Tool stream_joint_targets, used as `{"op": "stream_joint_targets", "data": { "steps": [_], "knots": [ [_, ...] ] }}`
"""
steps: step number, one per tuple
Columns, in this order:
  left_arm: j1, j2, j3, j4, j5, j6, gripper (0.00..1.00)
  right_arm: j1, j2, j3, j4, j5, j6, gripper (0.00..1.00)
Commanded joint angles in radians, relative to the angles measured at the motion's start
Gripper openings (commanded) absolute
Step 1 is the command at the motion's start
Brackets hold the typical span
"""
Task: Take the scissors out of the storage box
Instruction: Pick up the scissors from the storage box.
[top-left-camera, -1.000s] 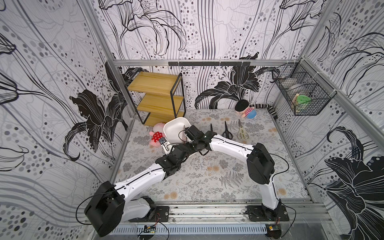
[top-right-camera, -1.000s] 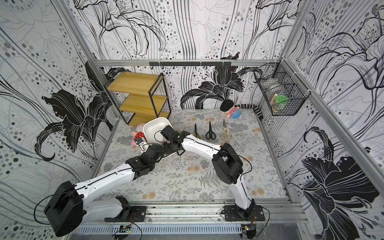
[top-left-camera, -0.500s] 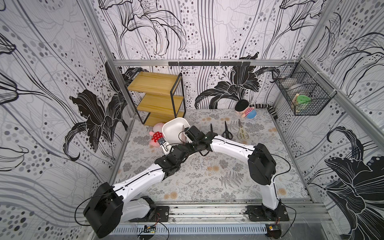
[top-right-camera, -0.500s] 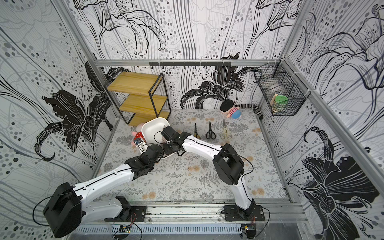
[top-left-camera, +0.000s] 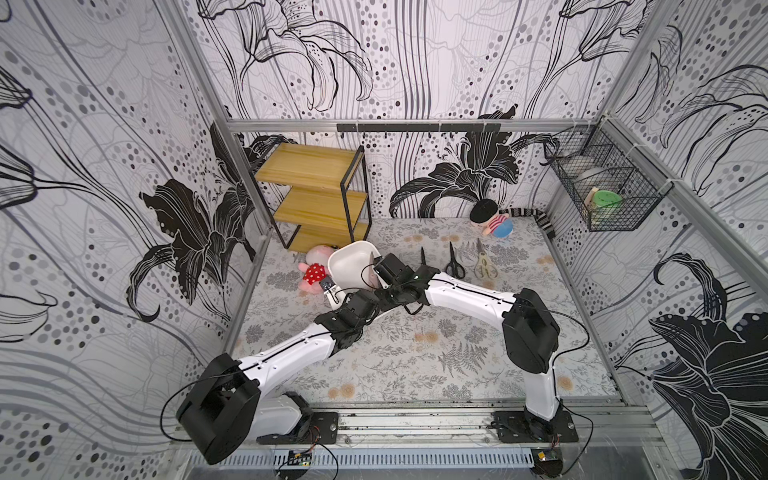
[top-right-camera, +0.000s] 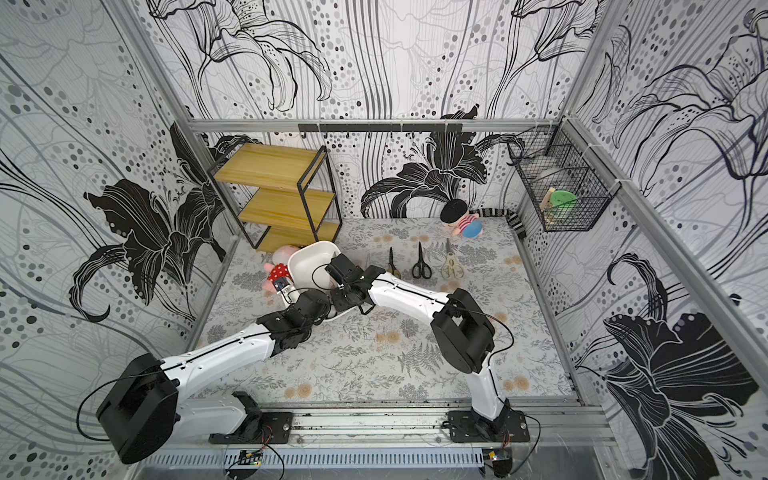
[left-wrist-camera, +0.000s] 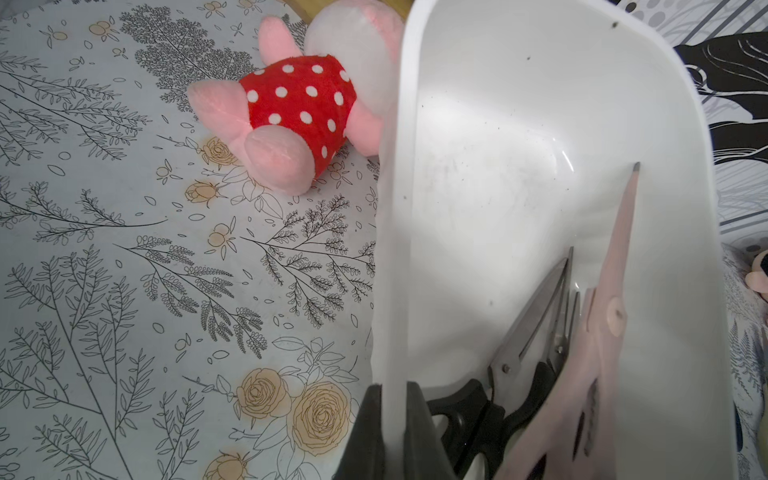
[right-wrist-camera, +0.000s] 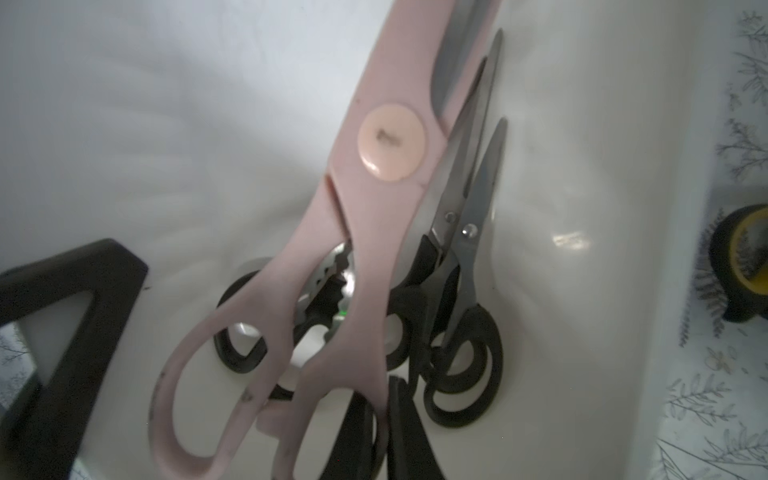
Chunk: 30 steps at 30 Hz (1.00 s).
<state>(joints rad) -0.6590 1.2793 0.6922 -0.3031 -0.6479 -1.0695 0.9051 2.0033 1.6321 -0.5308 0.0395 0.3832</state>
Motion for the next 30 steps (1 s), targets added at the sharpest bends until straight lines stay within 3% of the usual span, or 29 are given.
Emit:
{"op": "stream_joint_targets", "data": {
  "steps": [1,19,30],
  "knots": [
    [0.013,-0.01,0.036,0.045,-0.015,-0.015,0.0,-0.003,-0.055,-0.007,-0.014,0.057,-0.015,0.0],
    [0.016,0.042,0.072,0.021,0.026,0.025,0.0,-0.005,-0.128,-0.052,-0.028,0.143,-0.039,0.0],
    [0.019,0.035,0.087,0.015,0.019,0.081,0.0,-0.035,-0.236,-0.135,-0.135,0.245,-0.072,0.0]
  ]
}}
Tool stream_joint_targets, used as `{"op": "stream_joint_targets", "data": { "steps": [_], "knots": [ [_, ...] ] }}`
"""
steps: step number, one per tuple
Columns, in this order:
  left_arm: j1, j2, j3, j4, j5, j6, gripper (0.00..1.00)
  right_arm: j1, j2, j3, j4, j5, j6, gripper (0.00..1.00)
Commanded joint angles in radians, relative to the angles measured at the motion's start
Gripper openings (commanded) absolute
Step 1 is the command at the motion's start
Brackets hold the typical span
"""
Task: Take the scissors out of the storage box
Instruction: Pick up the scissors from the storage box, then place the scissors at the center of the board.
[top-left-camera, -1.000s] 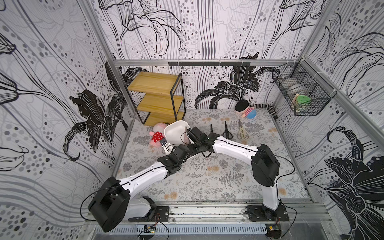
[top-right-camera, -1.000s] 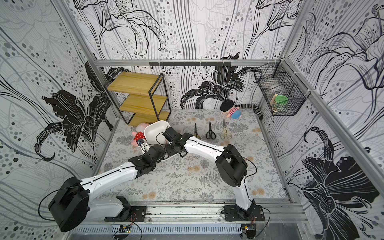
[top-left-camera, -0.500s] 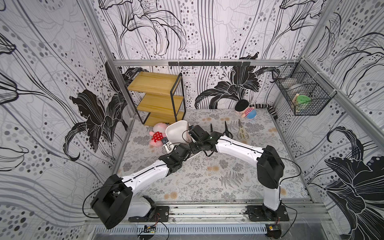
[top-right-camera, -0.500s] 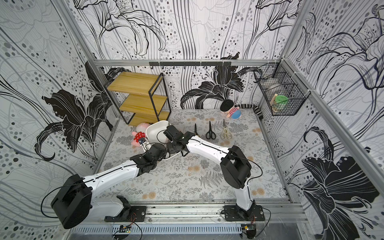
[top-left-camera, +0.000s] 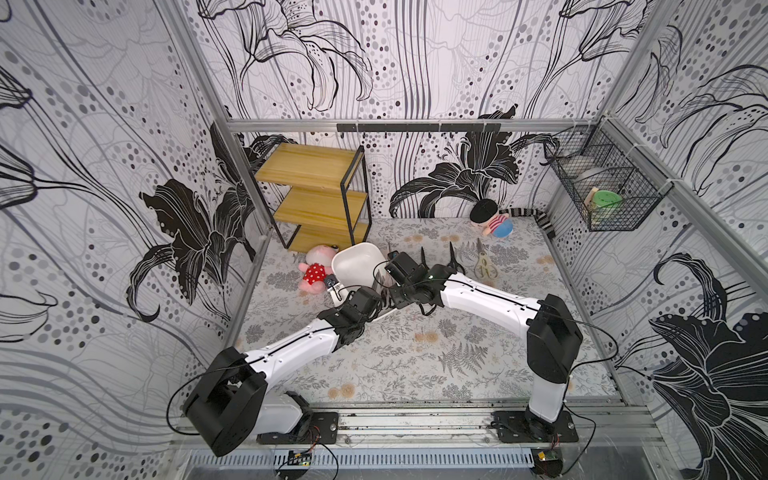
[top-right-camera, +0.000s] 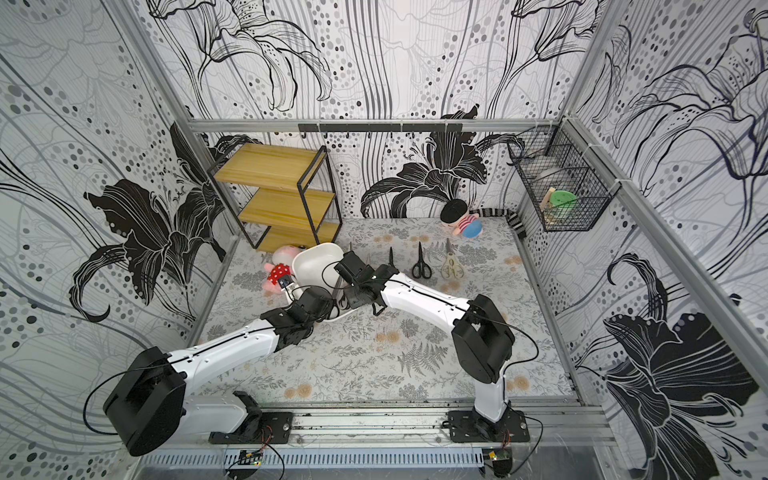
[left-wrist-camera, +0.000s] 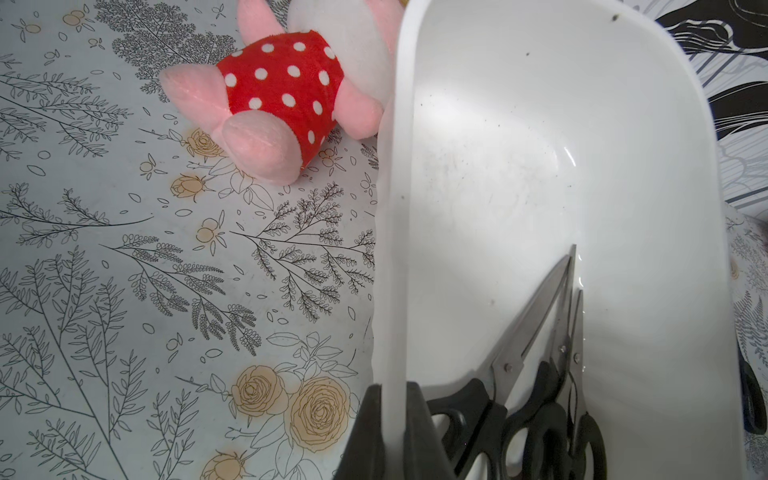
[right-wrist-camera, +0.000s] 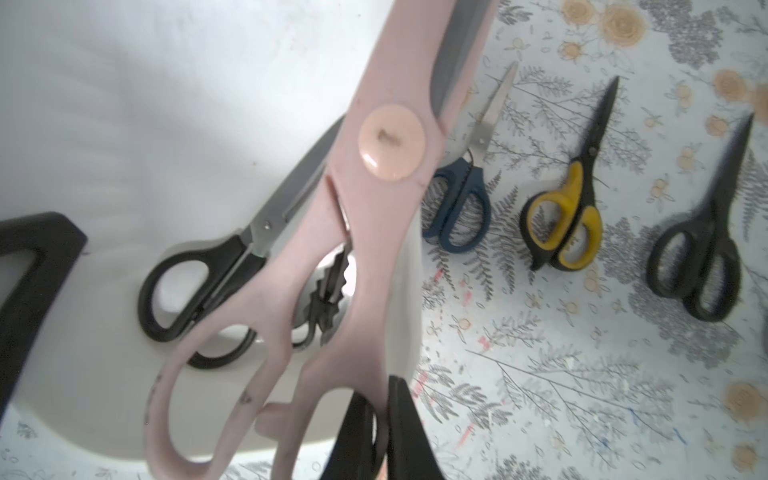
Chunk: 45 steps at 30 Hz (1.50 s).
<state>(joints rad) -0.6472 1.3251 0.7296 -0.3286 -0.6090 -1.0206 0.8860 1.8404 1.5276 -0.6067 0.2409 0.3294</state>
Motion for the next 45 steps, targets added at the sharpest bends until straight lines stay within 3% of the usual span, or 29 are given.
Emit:
{"op": "stream_joint_targets", "data": {
  "steps": [1,13,20,24,36,45],
  "knots": [
    [0.007,-0.009,0.053,0.038,-0.021,0.041,0.0,-0.019,-0.09,-0.048,-0.079,0.047,-0.02,0.0],
    [0.015,0.038,0.103,0.122,-0.018,0.165,0.0,-0.155,-0.315,-0.356,-0.288,-0.045,-0.007,0.0],
    [0.019,0.076,0.101,0.188,0.019,0.193,0.0,-0.235,-0.278,-0.419,-0.431,-0.08,0.12,0.0],
    [0.024,0.084,0.086,0.22,0.039,0.213,0.0,-0.284,-0.28,-0.478,-0.453,-0.039,0.148,0.0],
    [0.061,0.068,0.058,0.247,0.085,0.266,0.0,-0.41,-0.181,-0.38,-0.415,0.053,-0.131,0.0],
    [0.073,0.072,0.053,0.261,0.098,0.271,0.0,-0.447,-0.067,-0.314,-0.441,0.217,-0.297,0.0]
  ]
}}
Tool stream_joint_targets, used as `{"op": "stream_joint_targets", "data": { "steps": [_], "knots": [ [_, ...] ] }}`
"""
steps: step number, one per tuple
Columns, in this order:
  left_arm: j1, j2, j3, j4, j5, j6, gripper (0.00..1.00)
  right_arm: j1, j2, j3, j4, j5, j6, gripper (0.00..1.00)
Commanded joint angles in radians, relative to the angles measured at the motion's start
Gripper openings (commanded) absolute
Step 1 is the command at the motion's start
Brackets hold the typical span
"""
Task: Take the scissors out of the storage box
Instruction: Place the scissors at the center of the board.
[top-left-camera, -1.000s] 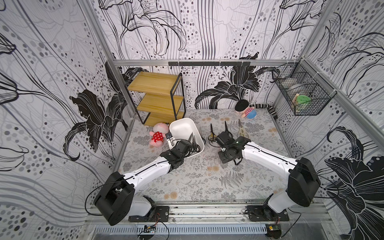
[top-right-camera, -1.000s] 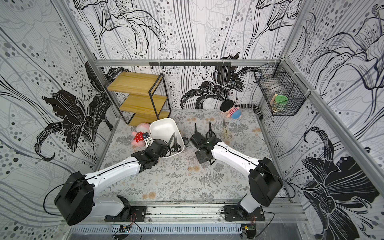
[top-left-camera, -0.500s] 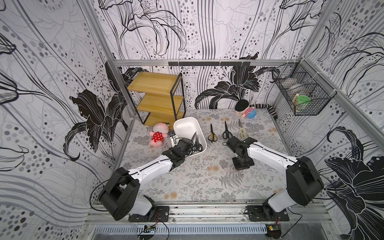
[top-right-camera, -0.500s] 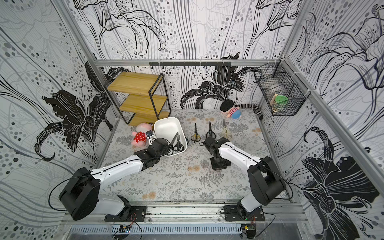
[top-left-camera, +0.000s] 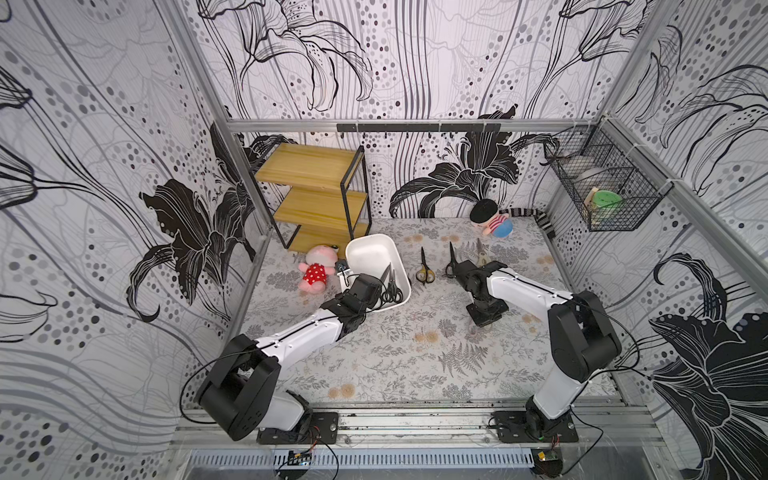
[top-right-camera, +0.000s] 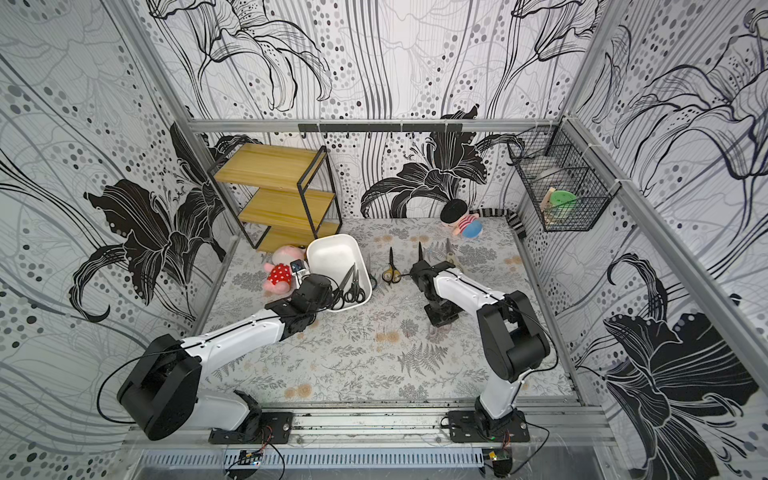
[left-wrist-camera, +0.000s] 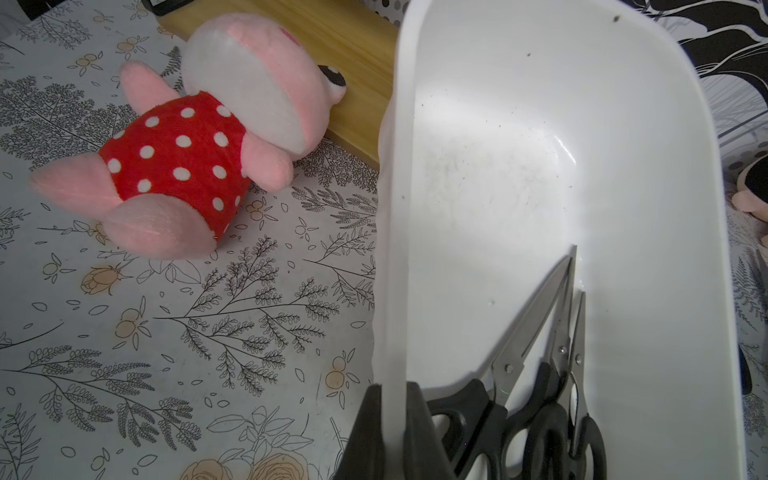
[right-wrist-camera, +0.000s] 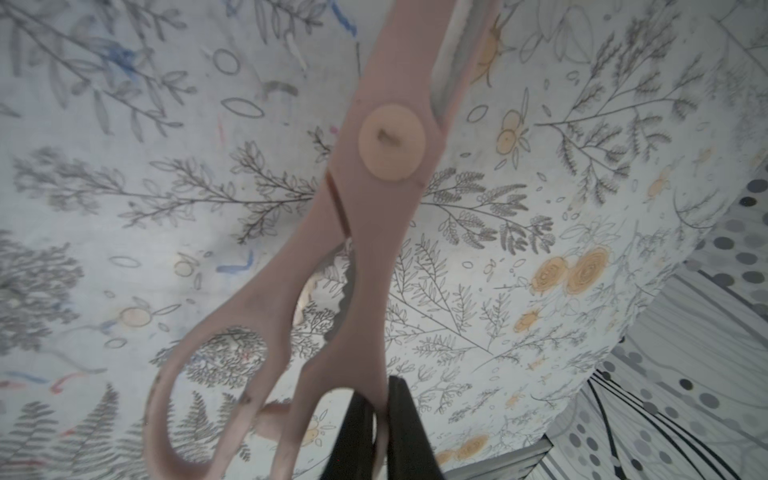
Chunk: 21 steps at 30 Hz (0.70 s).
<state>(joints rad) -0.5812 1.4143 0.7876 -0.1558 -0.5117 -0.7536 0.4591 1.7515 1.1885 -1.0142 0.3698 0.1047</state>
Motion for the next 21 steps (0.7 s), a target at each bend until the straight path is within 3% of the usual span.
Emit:
{"op": "stream_joint_targets", "data": {
  "steps": [1,14,18,21],
  "knots": [
    [0.008,-0.015,-0.006,0.09,0.001,0.002,0.0,-0.03,0.034,0.033,-0.04,0.106,-0.076,0.0],
    [0.008,-0.02,-0.004,0.081,0.003,0.001,0.0,-0.06,0.088,-0.006,0.001,0.146,-0.089,0.0],
    [0.009,-0.024,-0.004,0.075,0.001,-0.003,0.0,-0.06,0.107,-0.015,0.008,0.159,-0.09,0.1],
    [0.009,-0.033,-0.007,0.071,-0.005,-0.003,0.0,-0.062,0.126,-0.011,0.007,0.172,-0.09,0.11]
  ]
}}
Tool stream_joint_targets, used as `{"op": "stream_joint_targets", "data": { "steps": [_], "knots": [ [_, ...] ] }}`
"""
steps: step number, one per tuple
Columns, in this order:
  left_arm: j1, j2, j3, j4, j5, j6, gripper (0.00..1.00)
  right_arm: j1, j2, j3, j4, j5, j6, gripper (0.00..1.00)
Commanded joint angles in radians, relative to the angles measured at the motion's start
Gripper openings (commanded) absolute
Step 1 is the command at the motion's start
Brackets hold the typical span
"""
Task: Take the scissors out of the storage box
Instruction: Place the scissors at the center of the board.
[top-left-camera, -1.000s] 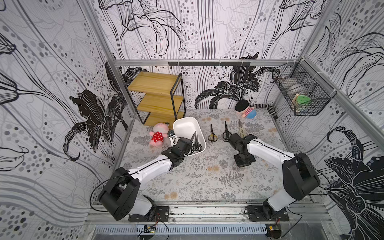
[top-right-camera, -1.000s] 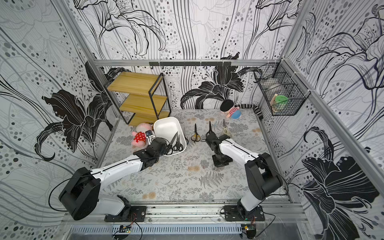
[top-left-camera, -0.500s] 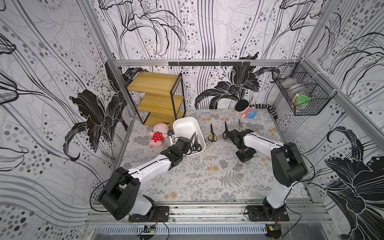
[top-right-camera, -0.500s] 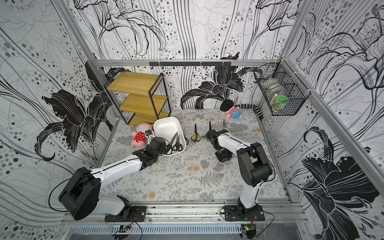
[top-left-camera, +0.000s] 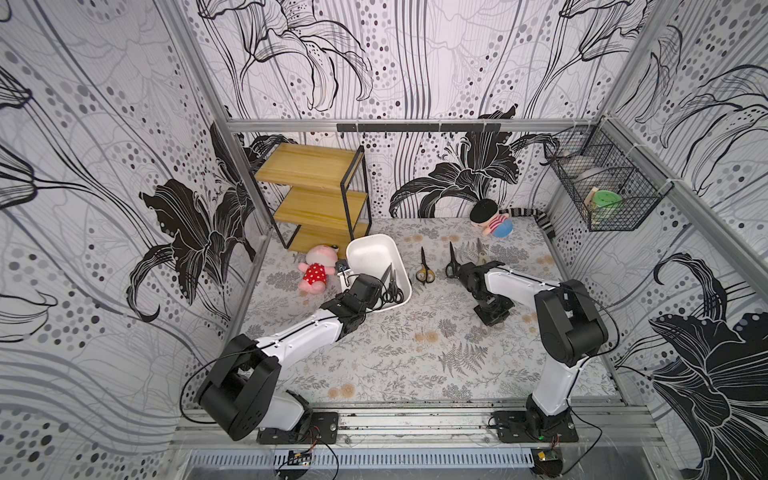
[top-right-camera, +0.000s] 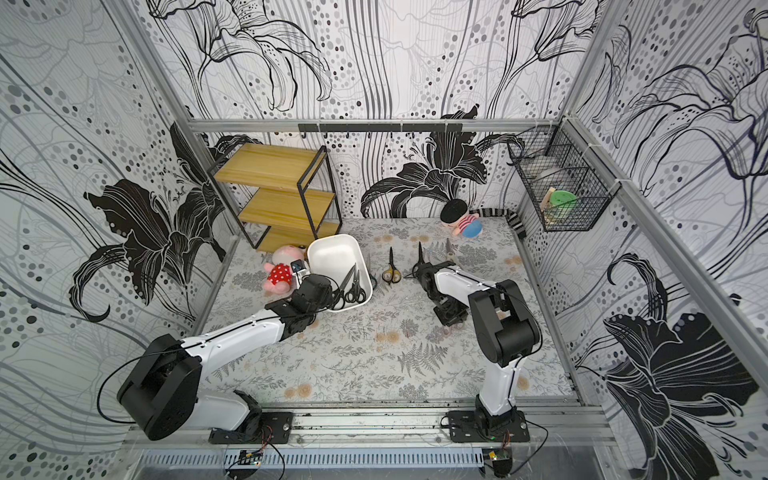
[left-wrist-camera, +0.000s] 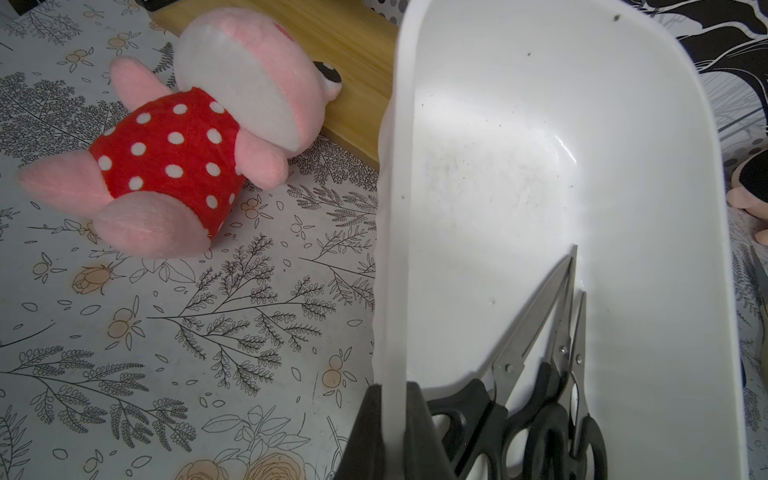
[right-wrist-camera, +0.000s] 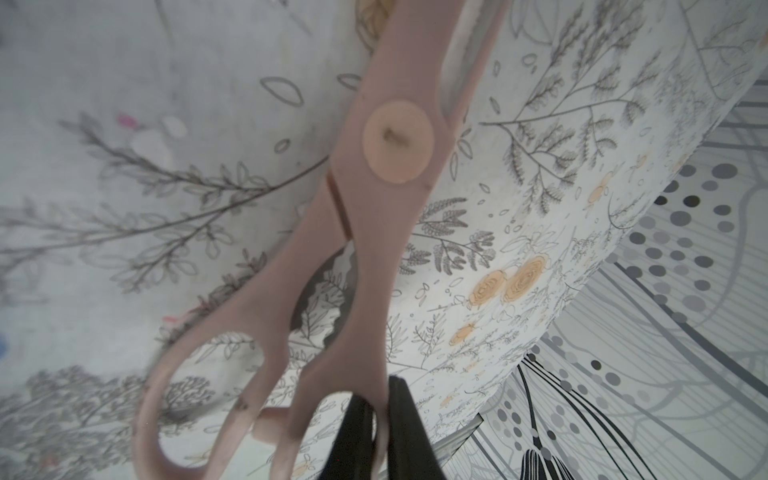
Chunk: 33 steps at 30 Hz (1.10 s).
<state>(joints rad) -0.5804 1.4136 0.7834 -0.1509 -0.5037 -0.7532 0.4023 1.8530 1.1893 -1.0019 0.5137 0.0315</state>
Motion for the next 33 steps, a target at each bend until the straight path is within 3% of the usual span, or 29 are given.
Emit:
{"op": "stream_joint_targets", "data": {
  "steps": [1,19,27,33],
  "knots": [
    [0.008,-0.036,-0.005,0.064,-0.014,-0.005,0.0,-0.005,0.032,-0.01,-0.004,0.027,-0.017,0.11],
    [0.007,-0.081,-0.023,0.034,-0.042,-0.015,0.0,-0.011,0.012,0.058,-0.018,0.081,0.018,0.22],
    [0.008,-0.086,-0.024,0.046,-0.035,-0.02,0.0,-0.011,-0.118,0.274,0.025,-0.207,0.141,0.27],
    [0.007,-0.088,-0.03,0.072,-0.024,-0.024,0.0,-0.011,-0.256,0.274,0.241,-0.461,0.289,0.32]
  ]
}}
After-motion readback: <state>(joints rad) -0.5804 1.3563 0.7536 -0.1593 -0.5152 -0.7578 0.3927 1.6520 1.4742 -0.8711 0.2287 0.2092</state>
